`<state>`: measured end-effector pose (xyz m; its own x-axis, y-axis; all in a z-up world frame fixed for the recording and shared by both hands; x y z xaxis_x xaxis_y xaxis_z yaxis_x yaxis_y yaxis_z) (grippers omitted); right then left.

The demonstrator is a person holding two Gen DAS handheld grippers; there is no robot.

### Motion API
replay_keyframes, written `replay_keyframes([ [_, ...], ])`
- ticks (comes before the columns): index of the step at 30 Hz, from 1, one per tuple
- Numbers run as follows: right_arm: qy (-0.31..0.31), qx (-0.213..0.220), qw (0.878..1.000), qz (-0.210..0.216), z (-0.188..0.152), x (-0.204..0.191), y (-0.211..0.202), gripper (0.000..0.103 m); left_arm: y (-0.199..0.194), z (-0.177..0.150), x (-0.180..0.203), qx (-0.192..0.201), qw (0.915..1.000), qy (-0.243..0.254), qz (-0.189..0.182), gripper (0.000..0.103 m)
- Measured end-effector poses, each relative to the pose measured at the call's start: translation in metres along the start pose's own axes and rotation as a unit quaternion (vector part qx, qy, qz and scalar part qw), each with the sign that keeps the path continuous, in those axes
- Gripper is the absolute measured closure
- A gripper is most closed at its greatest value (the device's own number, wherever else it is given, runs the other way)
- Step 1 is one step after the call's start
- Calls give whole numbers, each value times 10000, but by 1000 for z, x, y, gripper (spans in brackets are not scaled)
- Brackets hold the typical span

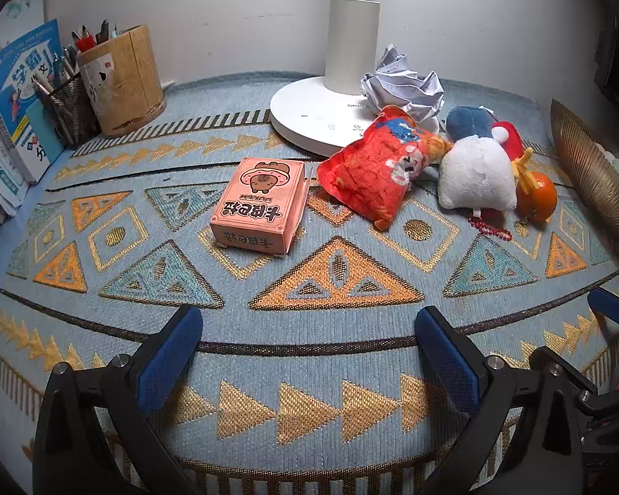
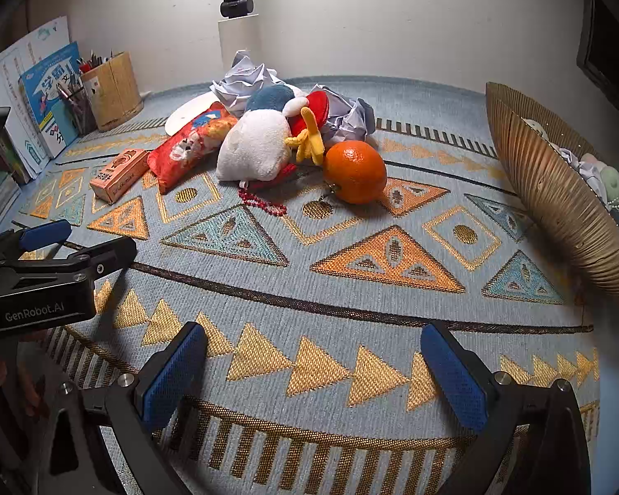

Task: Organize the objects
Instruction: 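Withdraw both open tools back over the remaining items on the rug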

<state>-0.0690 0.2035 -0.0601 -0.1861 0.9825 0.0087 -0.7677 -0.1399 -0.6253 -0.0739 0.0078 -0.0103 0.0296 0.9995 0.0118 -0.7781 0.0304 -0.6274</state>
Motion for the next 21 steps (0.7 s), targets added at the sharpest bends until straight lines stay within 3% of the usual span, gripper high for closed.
replay_keyframes([
  [21, 83, -8, 10000, -34, 9, 7, 10, 0, -3, 0, 2, 2, 10000, 1, -2, 0],
])
Point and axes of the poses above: each gripper's, at about its wrist camera, not at the fingertips, and y roughly the way its jaws point, x to its right, z to its top, the point moved 1 cm from there along y, roughly the way its jaws point, and after that the axes turned 15 degrees about x, right-handed, at the moved point
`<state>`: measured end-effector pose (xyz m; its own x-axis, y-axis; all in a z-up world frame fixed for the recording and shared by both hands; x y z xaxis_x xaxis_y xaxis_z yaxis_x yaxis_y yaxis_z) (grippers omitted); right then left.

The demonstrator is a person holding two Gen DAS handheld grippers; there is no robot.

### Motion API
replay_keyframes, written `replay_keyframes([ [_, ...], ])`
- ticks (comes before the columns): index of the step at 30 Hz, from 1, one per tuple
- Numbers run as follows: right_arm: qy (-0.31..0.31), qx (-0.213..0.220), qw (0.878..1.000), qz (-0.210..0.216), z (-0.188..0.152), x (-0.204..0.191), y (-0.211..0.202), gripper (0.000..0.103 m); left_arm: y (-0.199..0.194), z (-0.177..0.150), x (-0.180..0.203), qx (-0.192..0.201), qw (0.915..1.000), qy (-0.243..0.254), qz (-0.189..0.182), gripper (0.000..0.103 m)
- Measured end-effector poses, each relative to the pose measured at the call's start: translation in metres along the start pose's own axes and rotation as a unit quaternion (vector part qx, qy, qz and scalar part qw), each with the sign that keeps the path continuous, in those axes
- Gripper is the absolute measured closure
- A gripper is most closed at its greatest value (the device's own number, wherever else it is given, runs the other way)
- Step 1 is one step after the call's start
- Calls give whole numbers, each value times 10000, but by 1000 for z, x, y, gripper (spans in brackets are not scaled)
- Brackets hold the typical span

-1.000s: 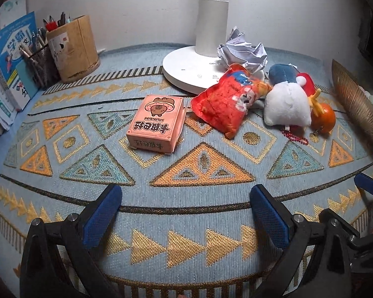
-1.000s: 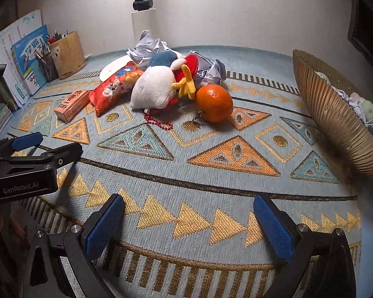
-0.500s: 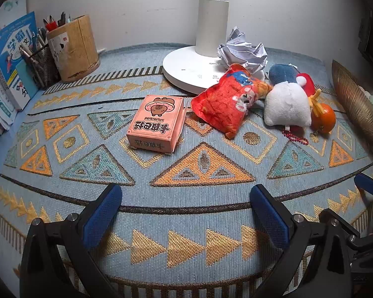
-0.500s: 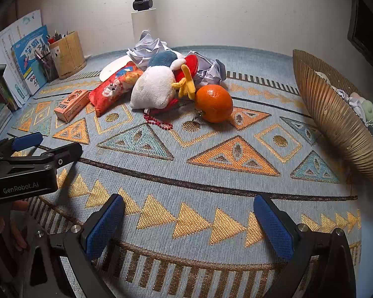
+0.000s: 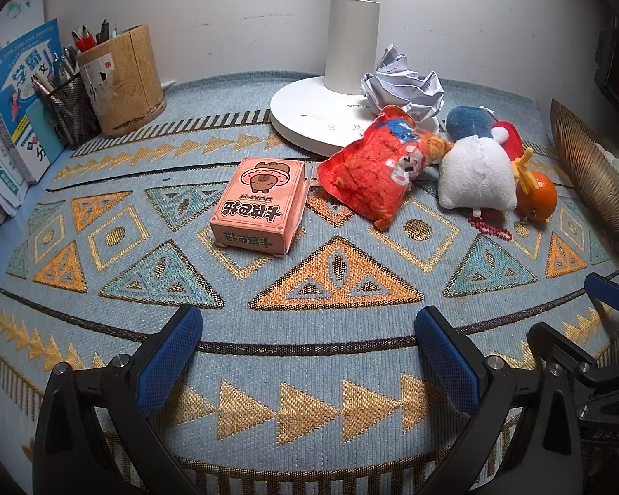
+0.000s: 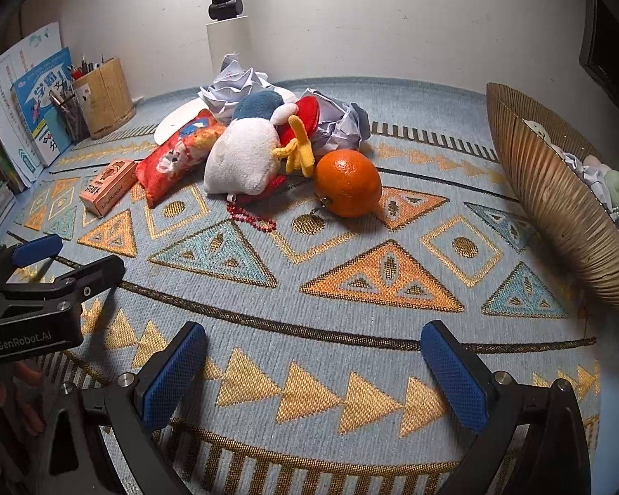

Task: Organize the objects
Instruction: 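Withdraw both open tools back over the remaining items on the rug, then grasp the pink snack box with the left tool while the right tool grasps an orange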

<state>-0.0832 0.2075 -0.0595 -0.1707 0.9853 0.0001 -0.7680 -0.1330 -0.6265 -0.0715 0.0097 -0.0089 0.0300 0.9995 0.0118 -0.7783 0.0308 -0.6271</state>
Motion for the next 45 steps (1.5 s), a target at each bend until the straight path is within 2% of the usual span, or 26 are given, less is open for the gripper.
replay_keyframes([
  [20, 80, 12, 9999, -116, 13, 21, 9, 0, 0, 1, 0, 1, 10000, 2, 1, 0],
  [29, 141, 31, 9997, -202, 37, 33, 37, 0, 30, 26, -25, 0, 9998, -125, 154, 0],
  [35, 174, 34, 9996, -205, 40, 36, 40, 0, 33, 31, -23, -1, 9998, -107, 145, 0],
  [36, 195, 50, 9996, -188, 41, 36, 41, 4, 33, 31, -23, 2, 9998, -107, 143, 0],
  [37, 227, 127, 9994, -229, 42, 37, 40, 32, 32, 31, -23, 9, 9998, -115, 142, 0],
  [38, 268, 280, 9988, -300, 44, 37, 37, 54, 30, 32, -23, 59, 9998, -129, 157, 10],
  [39, 331, 375, 9987, -131, 45, 37, 34, 67, 25, 34, -25, 221, 9993, -175, 235, 53],
  [40, 416, 376, 9984, 39, 46, 37, 36, 67, 21, 34, -28, 323, 9987, -272, 299, 63],
  [43, 621, 440, 9967, 290, 48, 42, 35, 67, 18, 34, -41, 396, 9969, -683, 73, 64],
  [45, 794, 505, 9951, 310, 48, 48, 34, 67, 17, 33, -48, 443, 9952, -872, 15, 64],
])
Point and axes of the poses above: each gripper's, at about its wrist camera, not at the fingertips, and y roughly the way its jaws point, x to its right, z to its top, the point moved 1 cm from there along y, roughly the way its jaws point, and after that the axes turned 15 degrees about x, right-handed, at the moved point
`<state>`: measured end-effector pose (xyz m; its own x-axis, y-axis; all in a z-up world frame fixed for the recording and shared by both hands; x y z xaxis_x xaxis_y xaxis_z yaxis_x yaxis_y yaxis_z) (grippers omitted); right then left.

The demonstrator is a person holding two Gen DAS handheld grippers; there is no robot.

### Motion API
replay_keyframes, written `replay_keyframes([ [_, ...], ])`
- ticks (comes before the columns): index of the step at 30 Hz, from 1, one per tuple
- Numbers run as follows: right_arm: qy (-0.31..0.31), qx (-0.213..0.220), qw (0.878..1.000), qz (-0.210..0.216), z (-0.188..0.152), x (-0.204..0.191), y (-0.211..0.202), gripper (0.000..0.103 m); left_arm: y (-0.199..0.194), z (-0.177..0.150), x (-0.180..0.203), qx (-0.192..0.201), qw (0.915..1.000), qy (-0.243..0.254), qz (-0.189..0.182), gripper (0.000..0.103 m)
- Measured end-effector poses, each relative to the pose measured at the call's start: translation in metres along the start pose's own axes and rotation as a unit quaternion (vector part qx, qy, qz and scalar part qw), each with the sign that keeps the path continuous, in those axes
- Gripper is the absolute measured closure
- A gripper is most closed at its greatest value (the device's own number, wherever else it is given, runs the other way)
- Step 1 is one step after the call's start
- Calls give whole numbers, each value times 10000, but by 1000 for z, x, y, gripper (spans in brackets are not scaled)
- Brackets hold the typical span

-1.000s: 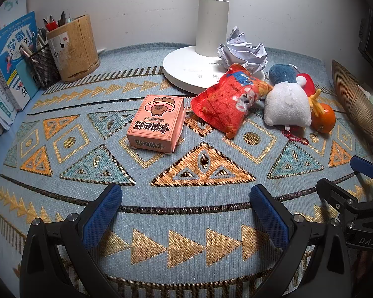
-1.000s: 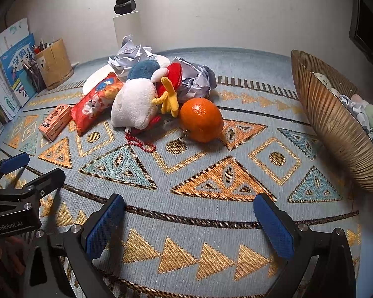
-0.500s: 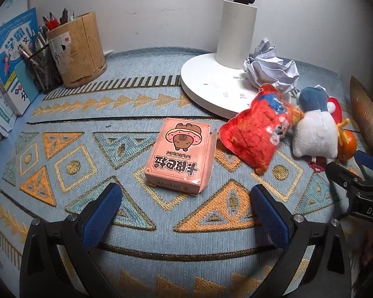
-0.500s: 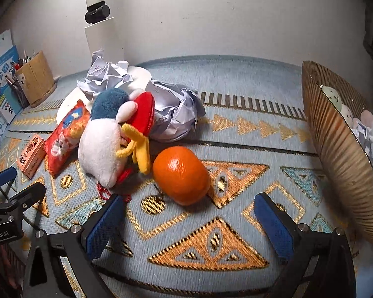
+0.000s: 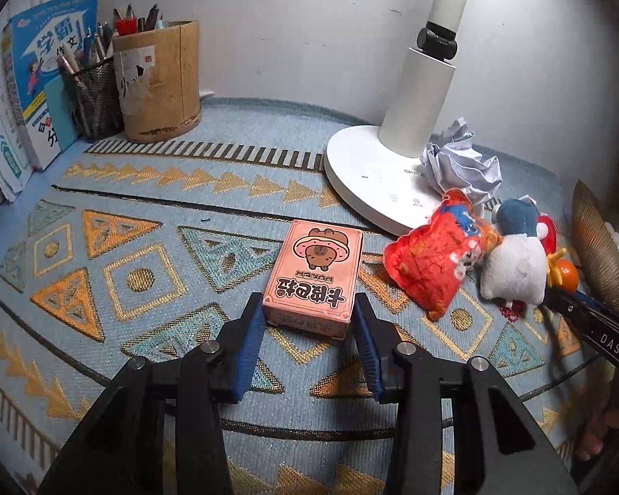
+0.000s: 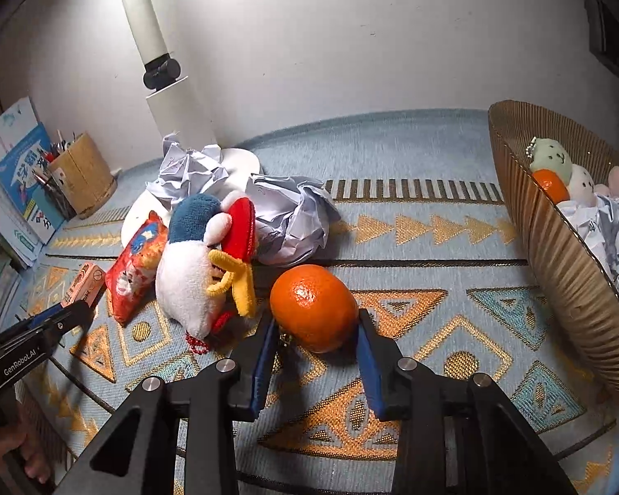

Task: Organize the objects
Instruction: 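Grasp the pink snack box with the left tool while the right tool grasps an orange, then carry the snack box and orange over the bowl and open both tools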

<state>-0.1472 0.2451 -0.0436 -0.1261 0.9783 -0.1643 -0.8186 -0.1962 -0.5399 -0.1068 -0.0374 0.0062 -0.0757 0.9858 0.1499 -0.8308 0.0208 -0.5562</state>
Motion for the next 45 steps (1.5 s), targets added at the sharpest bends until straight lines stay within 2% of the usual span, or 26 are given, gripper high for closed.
replay_keyframes([
  [3, 304, 215, 9993, -29, 2, 12, -8, 67, -3, 0, -1, 69, 9999, -29, 134, 64],
  [7, 600, 678, 9947, 497, 4, 19, -26, 67, -16, 2, 3, 373, 9993, 70, 47, 64],
  [11, 398, 954, 9916, 772, 4, 7, -41, 67, -22, 5, 4, 484, 9988, 117, 2, 64],
  [17, -344, 959, 9914, 816, 2, -19, -47, 67, -24, 8, 6, 504, 9984, 235, -36, 64],
  [20, -572, 903, 9909, 815, -1, -26, -43, 67, -26, 8, 7, 562, 9975, 218, -365, 64],
  [25, -655, 972, 9896, 832, -2, -29, -46, 67, -30, 8, 11, 672, 9969, 322, -246, 64],
  [33, -839, 1124, 9875, 722, -2, -37, -52, 67, -46, 8, 23, 1018, 9911, 680, -526, 64],
  [36, -841, 1233, 9866, 664, -1, -36, -57, 67, -52, 9, 27, 1170, 9887, 789, -504, 64],
  [39, -701, 1386, 9855, 684, 0, -30, -64, 67, -56, 9, 27, 1262, 9882, 802, -334, 64],
  [43, 17, 1380, 9868, 849, -4, -4, -74, 67, -70, 8, 40, 1565, 9810, 1090, -360, 64],
  [45, 335, 1482, 9841, 919, -3, 13, -85, 67, -81, 13, 58, 1741, 9773, 1091, -509, 64],
])
Point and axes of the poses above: each gripper's, at about its wrist camera, not at the fingertips, and y roughly the way its jaws point, x to its right, z to its top, the point moved 1 cm from there along y, roughly the way its jaws point, and after that the axes turned 15 degrees about x, right-handed, at the moved point
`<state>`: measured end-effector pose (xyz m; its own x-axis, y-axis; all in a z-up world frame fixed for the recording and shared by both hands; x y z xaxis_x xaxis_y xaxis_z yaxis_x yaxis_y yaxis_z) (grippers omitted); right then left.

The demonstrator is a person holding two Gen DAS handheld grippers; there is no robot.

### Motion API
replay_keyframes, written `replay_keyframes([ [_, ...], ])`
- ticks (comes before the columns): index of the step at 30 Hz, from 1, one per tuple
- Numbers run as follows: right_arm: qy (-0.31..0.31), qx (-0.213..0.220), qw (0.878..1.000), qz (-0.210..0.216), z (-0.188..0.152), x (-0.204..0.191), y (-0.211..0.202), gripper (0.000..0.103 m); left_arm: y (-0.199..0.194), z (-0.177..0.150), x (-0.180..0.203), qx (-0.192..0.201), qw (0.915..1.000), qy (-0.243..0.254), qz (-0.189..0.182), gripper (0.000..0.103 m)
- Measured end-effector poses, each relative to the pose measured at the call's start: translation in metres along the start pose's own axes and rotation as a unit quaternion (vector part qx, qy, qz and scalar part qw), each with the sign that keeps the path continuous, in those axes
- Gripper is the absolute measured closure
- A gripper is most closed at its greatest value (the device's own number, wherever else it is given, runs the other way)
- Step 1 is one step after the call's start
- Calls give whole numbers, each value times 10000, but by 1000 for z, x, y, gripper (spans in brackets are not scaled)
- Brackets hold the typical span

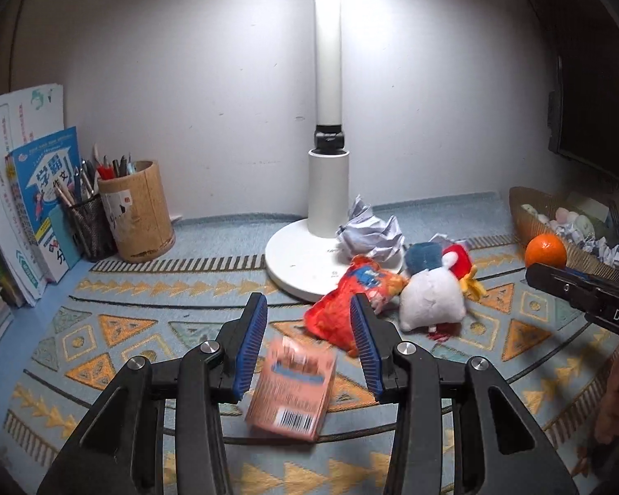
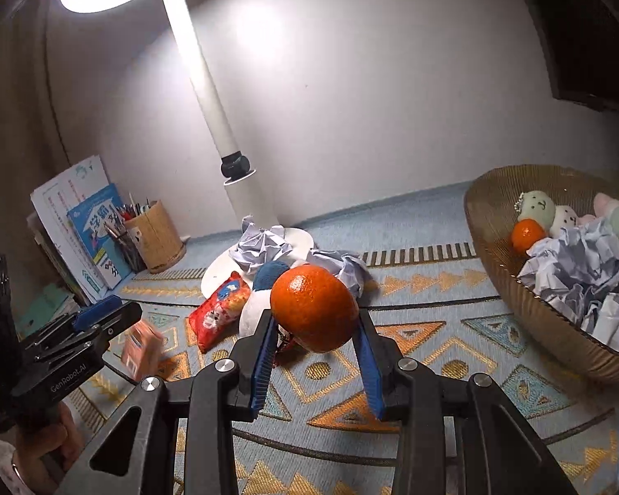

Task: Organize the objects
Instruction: 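Carry the snack box and orange over the bowl and open both tools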

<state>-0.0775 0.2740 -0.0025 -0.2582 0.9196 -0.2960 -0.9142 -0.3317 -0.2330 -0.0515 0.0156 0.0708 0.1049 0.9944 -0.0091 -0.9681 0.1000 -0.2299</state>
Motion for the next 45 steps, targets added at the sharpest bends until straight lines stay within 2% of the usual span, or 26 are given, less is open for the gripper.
replay_keyframes([
  [3, 365, 290, 9986, 232, 24, 22, -20, 67, -1, 27, 29, 265, 9989, -200, -333, 64],
  [6, 340, 467, 9983, 90, 52, 38, -41, 67, -1, 49, 50, 250, 9977, -108, -616, 64],
  [8, 259, 594, 9979, 67, 62, 47, -57, 67, -6, 50, 51, 195, 9979, 119, -603, 61],
  [10, 210, 483, 9985, 147, 63, 52, -64, 67, -3, 38, 39, -132, 9978, 309, -568, 37],
  [11, 187, 410, 9989, 150, 61, 52, -65, 67, 1, 27, 29, -352, 9976, 312, -511, 7],
  [12, 154, 345, 9992, 158, 57, 52, -65, 67, 5, 14, 14, -541, 9974, 237, -425, 1],
  [13, 125, 270, 9994, 181, 52, 50, -64, 67, 8, 3, -1, -731, 9969, 119, -281, 1],
  [17, 87, -42, 9995, 308, 28, 35, -50, 66, 28, -39, -49, -1668, 9840, -621, -63, 1],
  [19, 99, -209, 9989, 402, 15, 25, -41, 66, 35, -55, -47, -2022, 9770, -624, -262, 1],
  [20, 77, -275, 9986, 440, 10, 20, -37, 66, 35, -62, -39, -2121, 9757, -427, -344, 2],
  [22, -24, -384, 9982, 457, 2, 9, -32, 66, 26, -59, -18, -1971, 9795, 176, -388, 40],
  [23, -92, -433, 9980, 442, -1, 4, -30, 66, 22, -57, -12, -1919, 9803, 282, -380, 66],
  [27, -236, -447, 9983, 299, -16, -4, -28, 66, 12, -52, -14, -1734, 9846, 233, 3, 66],
  [29, -315, -524, 9979, 223, -22, -6, -28, 66, 1, -46, -15, -1459, 9891, 143, -142, 66],
  [30, -347, -477, 9980, 214, -23, -7, -29, 66, -3, -45, -13, -1385, 9901, 191, -79, 66],
  [32, -395, -403, 9981, 263, -23, -9, -33, 66, -4, -44, -9, -1392, 9897, 333, 43, 66],
  [36, -570, -342, 9974, 276, -24, -16, -37, 66, -9, -40, -2, -1241, 9910, 505, -18, 66],
  [39, -605, -274, 9973, 298, -22, -18, -38, 66, -11, -36, 1, -1187, 9924, 306, -66, 66],
  [42, -450, -479, 9977, 188, -10, -10, -38, 66, 2, -29, 1, -1174, 9927, -92, -270, 66],
  [45, 3, -272, 9996, 119, 29, 16, -53, 66, 11, -1, 23, -997, 9942, -60, -399, 66],
])
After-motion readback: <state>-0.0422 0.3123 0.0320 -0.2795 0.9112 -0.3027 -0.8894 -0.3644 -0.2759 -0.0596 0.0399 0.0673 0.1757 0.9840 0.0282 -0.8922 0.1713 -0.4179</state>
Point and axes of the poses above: each gripper's, at about its wrist camera, not at the fingertips, and y roughly the way its jaws point, x to its right, z to its top, the point moved 1 cm from there along y, roughly the way its jaws point, and after that the axes turned 15 degrees about x, right-handed, at the moved point
